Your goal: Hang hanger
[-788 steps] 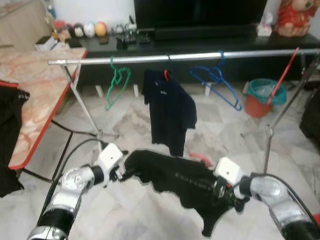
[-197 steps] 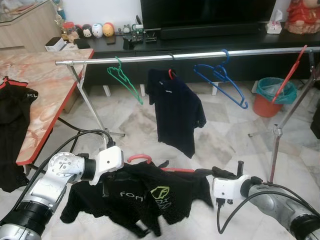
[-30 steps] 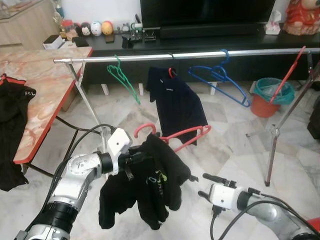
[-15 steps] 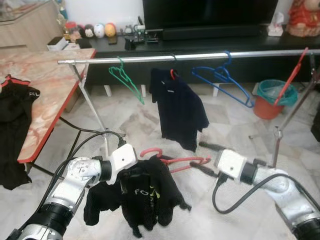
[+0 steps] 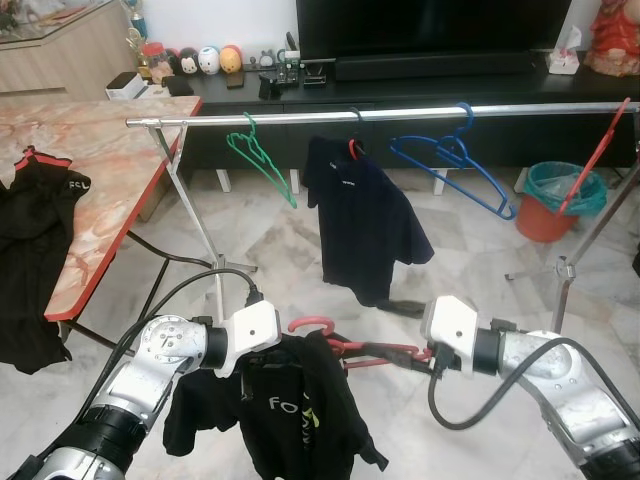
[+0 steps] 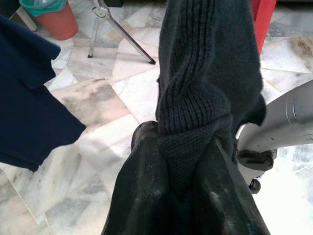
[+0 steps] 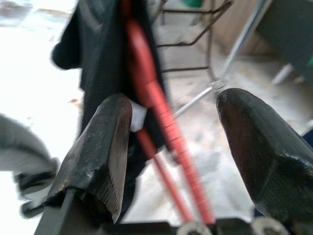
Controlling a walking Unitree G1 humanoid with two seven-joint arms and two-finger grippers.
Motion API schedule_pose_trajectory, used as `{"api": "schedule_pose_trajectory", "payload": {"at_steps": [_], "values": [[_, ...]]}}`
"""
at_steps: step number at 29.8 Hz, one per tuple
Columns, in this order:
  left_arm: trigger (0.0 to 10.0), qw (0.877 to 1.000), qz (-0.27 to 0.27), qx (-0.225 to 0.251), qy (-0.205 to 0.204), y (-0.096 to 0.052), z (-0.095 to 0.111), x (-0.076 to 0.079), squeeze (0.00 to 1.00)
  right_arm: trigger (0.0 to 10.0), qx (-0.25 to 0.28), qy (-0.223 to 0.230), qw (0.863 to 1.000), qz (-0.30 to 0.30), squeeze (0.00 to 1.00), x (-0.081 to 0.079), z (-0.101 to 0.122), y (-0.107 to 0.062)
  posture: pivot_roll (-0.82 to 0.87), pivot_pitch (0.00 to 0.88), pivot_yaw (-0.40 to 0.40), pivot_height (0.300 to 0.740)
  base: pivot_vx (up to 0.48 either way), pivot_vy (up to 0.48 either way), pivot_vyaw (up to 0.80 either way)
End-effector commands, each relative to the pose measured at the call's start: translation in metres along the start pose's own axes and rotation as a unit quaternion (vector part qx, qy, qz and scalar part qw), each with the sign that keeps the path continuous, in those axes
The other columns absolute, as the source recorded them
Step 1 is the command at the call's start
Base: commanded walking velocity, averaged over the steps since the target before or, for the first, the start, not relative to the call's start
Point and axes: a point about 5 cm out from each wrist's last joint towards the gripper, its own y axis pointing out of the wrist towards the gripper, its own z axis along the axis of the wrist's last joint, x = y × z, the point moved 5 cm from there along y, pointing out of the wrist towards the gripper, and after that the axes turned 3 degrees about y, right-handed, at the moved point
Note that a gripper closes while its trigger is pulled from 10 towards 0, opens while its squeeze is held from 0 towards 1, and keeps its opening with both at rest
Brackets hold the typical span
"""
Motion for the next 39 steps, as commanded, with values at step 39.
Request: {"api": "schedule_pose_trajectory", "payload": {"at_steps": [39], "values": [[10.0, 0.993, -0.063, -0.010, 0.096, -0.008, 0.021, 0.003, 0.00, 10.0, -0.065, 0.030, 0.988, 0.134, 0.00, -0.030, -0.014, -0.014, -0.07, 0.031, 0.068, 0.740, 0.000, 0.000, 0.00]]}}
